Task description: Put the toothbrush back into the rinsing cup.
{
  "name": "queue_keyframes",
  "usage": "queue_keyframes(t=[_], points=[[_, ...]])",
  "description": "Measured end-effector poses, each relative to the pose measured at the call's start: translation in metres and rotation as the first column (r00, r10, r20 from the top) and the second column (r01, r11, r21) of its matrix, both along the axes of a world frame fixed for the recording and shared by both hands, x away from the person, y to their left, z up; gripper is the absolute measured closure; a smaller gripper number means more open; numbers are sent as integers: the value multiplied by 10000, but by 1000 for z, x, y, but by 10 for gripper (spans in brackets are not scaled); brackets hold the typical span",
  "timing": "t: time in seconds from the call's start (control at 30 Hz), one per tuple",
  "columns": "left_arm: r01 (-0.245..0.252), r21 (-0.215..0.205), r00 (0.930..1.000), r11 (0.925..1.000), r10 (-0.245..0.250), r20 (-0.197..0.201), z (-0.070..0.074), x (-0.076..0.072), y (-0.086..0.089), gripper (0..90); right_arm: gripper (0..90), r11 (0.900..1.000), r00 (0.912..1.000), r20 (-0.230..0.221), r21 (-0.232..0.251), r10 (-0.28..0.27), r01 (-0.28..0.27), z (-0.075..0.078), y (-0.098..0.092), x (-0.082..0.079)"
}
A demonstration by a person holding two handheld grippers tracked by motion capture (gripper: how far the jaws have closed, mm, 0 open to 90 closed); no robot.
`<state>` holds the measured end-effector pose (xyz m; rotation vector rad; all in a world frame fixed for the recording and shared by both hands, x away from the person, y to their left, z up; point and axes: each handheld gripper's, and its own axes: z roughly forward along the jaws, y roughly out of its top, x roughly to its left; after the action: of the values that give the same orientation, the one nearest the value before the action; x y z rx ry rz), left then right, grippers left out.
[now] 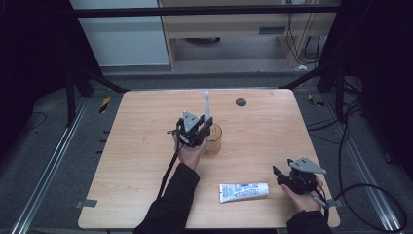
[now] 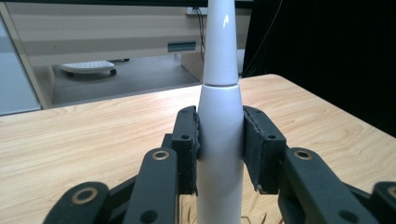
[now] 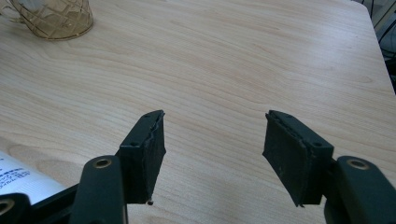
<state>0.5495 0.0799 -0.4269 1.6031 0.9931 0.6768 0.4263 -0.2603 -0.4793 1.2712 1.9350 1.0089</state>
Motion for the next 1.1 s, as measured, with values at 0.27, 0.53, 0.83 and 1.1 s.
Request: queue_keyframes(t=[0.27,0.53,0.83,1.1], points=[[142,170,9998,9998,-140,-110,-7,-3,5,672,379,10000,10000,13,-14,-22,22,0,0,0],[331,353,9992,9988,-323,-231,-13,-5,5,671,377,10000,10000,3,-7,-26,26,1,0,0],[513,419,9986,9978,-507,-172,-13,-11,9,670,375,10000,10000,21,-25,-28,28,1,1,0],[703,472,9975,9964,-696,-155,-13,-13,12,668,373,10000,10000,16,-24,-19,19,1,1,0]])
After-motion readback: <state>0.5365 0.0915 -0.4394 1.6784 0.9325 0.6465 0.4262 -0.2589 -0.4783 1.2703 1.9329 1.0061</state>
